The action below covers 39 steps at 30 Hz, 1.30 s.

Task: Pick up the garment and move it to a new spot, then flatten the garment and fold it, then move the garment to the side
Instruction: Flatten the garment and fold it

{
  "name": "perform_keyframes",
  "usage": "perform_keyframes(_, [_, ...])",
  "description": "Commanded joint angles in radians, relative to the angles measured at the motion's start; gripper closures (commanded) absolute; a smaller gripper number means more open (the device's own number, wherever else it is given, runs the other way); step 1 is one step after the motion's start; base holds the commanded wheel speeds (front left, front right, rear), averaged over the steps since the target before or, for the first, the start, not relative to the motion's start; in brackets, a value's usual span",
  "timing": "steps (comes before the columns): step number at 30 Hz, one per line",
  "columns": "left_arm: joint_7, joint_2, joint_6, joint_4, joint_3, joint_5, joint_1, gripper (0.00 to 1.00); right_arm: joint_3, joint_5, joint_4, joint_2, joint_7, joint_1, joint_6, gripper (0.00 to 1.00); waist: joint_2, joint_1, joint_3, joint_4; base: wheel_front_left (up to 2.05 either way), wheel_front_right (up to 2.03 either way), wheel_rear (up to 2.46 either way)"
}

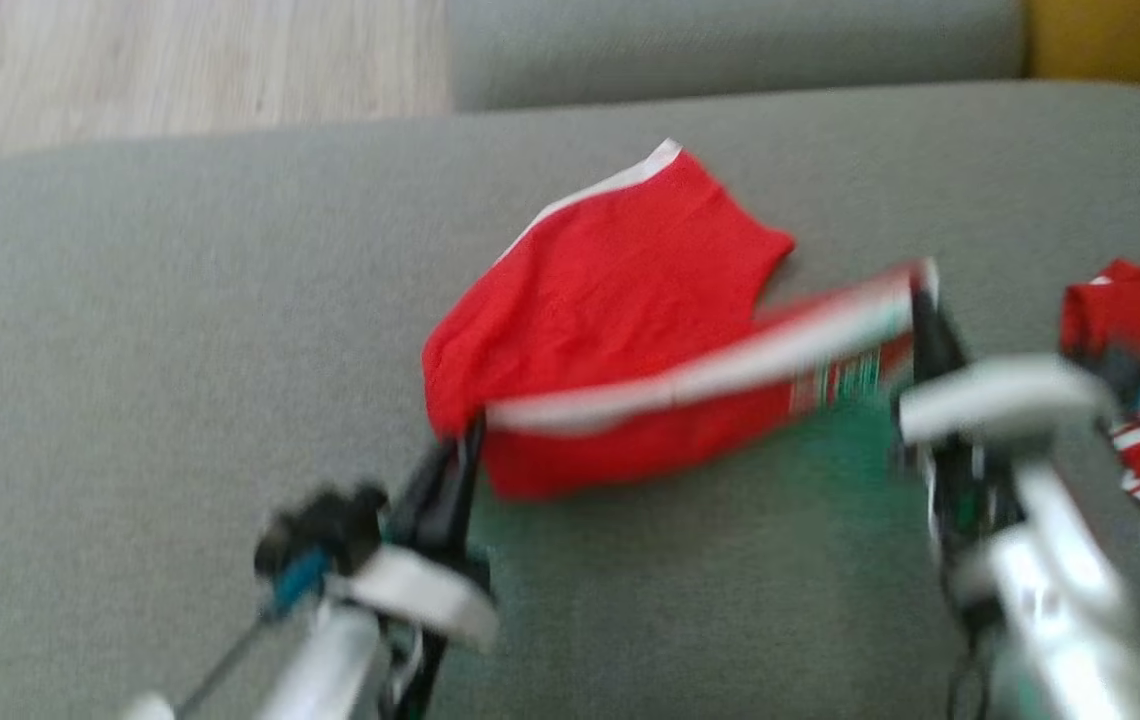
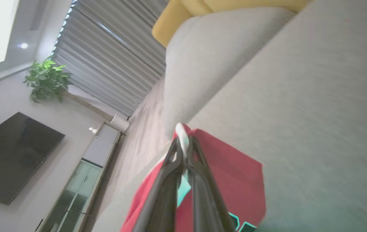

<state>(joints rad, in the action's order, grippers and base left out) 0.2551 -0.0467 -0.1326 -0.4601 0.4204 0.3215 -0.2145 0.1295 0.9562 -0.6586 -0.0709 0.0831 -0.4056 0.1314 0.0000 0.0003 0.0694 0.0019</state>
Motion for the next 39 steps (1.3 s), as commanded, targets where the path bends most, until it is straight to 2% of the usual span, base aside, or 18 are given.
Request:
perform_keyframes(1, [0.007,-0.004,0.002,0.035,-0.03,0.015,-0.06,1.0,0.028,-0.011,0.032,0.001,-0.004,-0.071,-0.001,1.0,0.0,-0.0003,0.05,0.032,0.0,0.0,0.0])
perform_keyframes(8, [0.007,-0.004,0.002,0.017,-0.016,0.077,-0.233,1.0,0.039,-0.095,-0.074,0.004,-0.021,-0.341,-0.001,1.0,0.0,-0.0003,0.175,0.102,0.0,0.0,0.0])
perform_keyframes(13, [0.007,-0.004,0.003,-0.009,0.024,0.163,-0.326,1.0,0.036,-0.196,-0.247,-0.002,0.044,-0.528,-0.001,1.0,0.0,-0.0003,0.259,0.163,0.0,0.0,0.0])
perform_keyframes(22, [0.007,-0.004,0.019,-0.039,0.083,0.229,-0.428,1.0,0.036,-0.277,-0.419,-0.01,0.136,-0.69,-0.001,1.0,0.0,-0.0003,0.333,0.202,0.0,0.0,0.0])
perform_keyframes(23, [0.007,-0.004,0.023,-0.047,0.091,0.237,-0.435,0.85,0.033,-0.284,-0.44,-0.011,0.143,-0.701,-0.001,1.0,0.0,-0.0003,0.338,0.203,0.0,0.0,0.0])
perform_keyframes(24, [0.007,-0.004,0.027,-0.059,0.101,0.241,-0.442,0.53,0.036,-0.298,-0.458,-0.013,0.15,-0.711,-0.001,0.63,0.0,-0.0003,0.342,0.203,0.0,0.0,0.0])
perform_keyframes(25, [0.007,-0.004,0.032,-0.072,0.11,0.252,-0.446,0.0,0.041,-0.313,-0.471,-0.015,0.158,-0.721,-0.001,0.0,0.0,-0.0003,0.347,0.203,0.0,0.0,0.0])
perform_keyframes(30, [0.007,-0.004,0.059,-0.113,0.127,0.273,-0.445,0.0,0.059,-0.367,-0.484,-0.017,0.177,-0.713,-0.001,0.0,0.0,-0.0003,0.351,0.195,0.0,0.0,0.0])
perform_keyframes(34, [0.007,-0.004,0.068,-0.126,0.125,0.266,-0.417,0.0,0.065,-0.423,-0.442,-0.042,0.178,-0.676,-0.001,0.0,0.0,-0.0003,0.345,0.187,0.0,0.0,0.0])
perform_keyframes(39, [0.007,-0.004,0.07,-0.135,0.119,0.261,-0.349,0.0,0.052,-0.553,-0.386,-0.084,0.178,-0.574,-0.001,0.0,0.0,-0.0003,0.331,0.186,0.0,0.0,0.0])
